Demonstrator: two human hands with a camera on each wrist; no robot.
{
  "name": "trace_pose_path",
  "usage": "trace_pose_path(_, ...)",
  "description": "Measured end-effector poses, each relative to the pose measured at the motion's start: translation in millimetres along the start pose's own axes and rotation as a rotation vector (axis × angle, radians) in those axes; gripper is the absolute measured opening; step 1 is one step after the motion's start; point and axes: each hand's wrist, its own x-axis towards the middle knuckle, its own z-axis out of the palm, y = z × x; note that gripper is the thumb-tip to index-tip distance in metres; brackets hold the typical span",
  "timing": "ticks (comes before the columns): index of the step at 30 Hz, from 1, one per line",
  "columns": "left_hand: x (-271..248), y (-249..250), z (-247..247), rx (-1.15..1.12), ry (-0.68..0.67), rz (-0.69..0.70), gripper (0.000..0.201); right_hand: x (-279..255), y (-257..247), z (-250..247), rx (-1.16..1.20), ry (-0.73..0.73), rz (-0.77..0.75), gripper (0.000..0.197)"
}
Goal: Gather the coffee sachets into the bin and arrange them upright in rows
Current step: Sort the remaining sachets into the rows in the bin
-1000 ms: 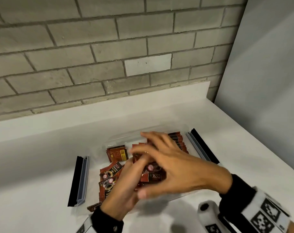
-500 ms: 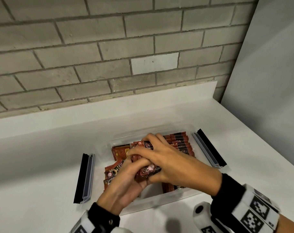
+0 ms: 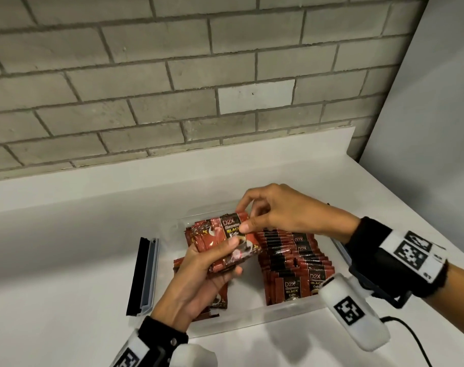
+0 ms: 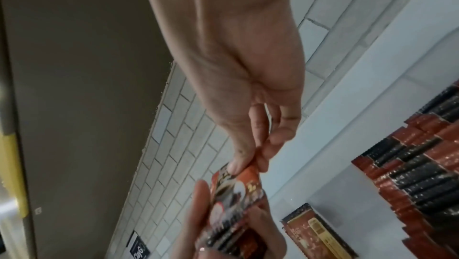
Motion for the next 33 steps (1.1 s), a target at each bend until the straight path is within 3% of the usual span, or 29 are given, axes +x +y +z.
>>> trace_pose_path(7,-1,8,-22,-0.139,0.223,0.092,0.028,27,17,-12,0.190,0.114,0.054,0.020)
trace_pose_path(10,-3,7,-32,-0.078,0.306,0.133,0.038,44,25,-7,0.044,0.096,0.078,0.012)
trace_pose_path(17,-1,6,-38,-0.083,0.348,0.110,0.042,64,35,23,-0.323,-0.004,0.100,0.006)
trace_pose_path(25,-1,4,-41,-0.098,0.322,0.094,0.045,67,41,33,-0.390,0.002,0.082,0.016)
trace_pose_path(33,-1,3,-42,-0.114,0.335,0.081,0.038,66,41,30,-0.671,0.029,-0.028,0.019)
